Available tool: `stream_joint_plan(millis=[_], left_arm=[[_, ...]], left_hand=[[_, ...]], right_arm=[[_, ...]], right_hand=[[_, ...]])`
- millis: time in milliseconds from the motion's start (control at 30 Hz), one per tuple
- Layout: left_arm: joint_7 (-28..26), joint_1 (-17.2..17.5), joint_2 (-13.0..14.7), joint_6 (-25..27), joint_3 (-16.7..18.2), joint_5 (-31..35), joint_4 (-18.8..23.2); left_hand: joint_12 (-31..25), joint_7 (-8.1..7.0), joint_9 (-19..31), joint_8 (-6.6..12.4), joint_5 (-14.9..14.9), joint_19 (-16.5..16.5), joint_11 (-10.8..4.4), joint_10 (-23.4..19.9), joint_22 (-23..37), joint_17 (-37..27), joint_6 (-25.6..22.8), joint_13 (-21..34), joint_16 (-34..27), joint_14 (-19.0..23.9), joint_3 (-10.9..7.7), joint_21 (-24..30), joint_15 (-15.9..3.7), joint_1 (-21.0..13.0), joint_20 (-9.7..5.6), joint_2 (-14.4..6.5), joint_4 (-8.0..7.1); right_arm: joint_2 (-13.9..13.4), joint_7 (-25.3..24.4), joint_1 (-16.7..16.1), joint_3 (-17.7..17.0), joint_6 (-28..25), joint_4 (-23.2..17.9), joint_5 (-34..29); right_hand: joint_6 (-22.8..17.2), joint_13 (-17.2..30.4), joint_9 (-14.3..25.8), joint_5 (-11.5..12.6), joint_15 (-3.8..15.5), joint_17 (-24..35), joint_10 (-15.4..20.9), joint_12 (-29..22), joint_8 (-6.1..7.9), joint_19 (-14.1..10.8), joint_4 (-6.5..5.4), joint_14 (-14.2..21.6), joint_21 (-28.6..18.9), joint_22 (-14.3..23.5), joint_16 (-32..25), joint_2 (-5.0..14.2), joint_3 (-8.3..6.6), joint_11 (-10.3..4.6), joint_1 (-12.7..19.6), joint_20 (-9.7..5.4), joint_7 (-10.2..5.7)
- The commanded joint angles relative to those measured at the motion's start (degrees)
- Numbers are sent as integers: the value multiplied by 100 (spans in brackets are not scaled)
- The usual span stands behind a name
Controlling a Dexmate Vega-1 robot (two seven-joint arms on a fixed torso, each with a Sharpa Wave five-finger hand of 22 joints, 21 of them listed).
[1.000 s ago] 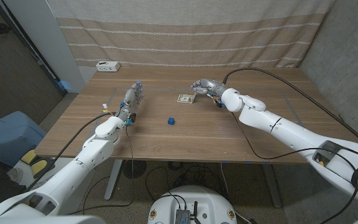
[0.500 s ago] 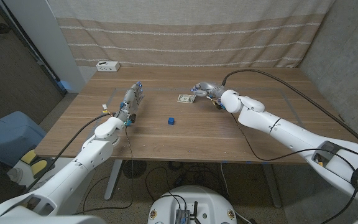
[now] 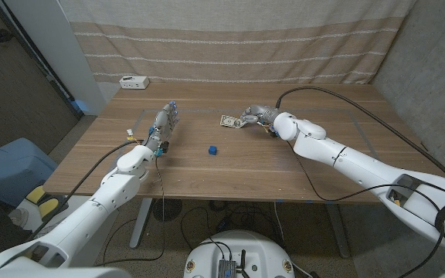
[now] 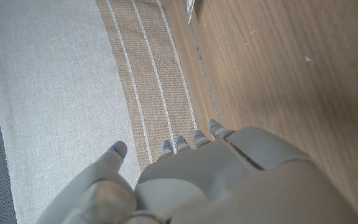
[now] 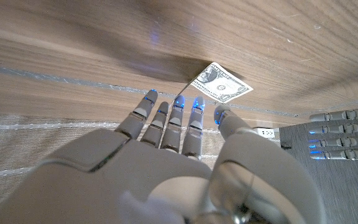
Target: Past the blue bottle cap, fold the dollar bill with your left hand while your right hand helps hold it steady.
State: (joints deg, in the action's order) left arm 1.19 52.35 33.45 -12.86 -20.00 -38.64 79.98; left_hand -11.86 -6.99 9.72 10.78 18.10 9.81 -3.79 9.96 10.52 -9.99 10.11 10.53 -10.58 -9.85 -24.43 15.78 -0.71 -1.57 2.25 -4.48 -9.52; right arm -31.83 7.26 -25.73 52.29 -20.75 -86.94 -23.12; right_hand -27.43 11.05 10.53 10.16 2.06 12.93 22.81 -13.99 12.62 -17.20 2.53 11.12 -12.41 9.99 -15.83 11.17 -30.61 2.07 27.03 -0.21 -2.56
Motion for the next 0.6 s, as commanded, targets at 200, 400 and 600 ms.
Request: stream_joint_plan(millis=[200,400,600], left_arm=[[93,-56,41,74,-32,9,-8],[285,-187,89,45,-159,161,-105],[343,-429,188,122,-407,586,-128]], left_hand=[[4,-21,35,-29,41,351,-35,1294,32,-23,1209,20,6,-1282,17,-19,-22,-44,-89,-305,7],[-67,280,29,119,60,-7,-29,1032,9,-1,643,13,-52,-961,-35,29,-95,-169,-533,-402,85],[-146,446,25,97,-443,-555,91,311,-21,33,-51,-5,-36,-283,-833,3,-1,-1217,-387,-655,774]], right_arm=[[121,185,156,183,-347,345,103],[116,182,169,201,-372,396,178],[94,172,162,202,-384,398,251]], right_hand=[[-38,11,9,-5,9,7,13,33,-26,-63,-23,35,-20,27,-19,-23,-26,43,71,-38,12],[-38,11,9,-3,0,7,26,34,-39,-88,-25,59,-27,28,-26,-16,-28,71,78,-32,19],[-27,12,10,-1,-4,7,28,41,-56,-112,-26,79,-34,28,-31,-13,-30,78,85,-27,27]])
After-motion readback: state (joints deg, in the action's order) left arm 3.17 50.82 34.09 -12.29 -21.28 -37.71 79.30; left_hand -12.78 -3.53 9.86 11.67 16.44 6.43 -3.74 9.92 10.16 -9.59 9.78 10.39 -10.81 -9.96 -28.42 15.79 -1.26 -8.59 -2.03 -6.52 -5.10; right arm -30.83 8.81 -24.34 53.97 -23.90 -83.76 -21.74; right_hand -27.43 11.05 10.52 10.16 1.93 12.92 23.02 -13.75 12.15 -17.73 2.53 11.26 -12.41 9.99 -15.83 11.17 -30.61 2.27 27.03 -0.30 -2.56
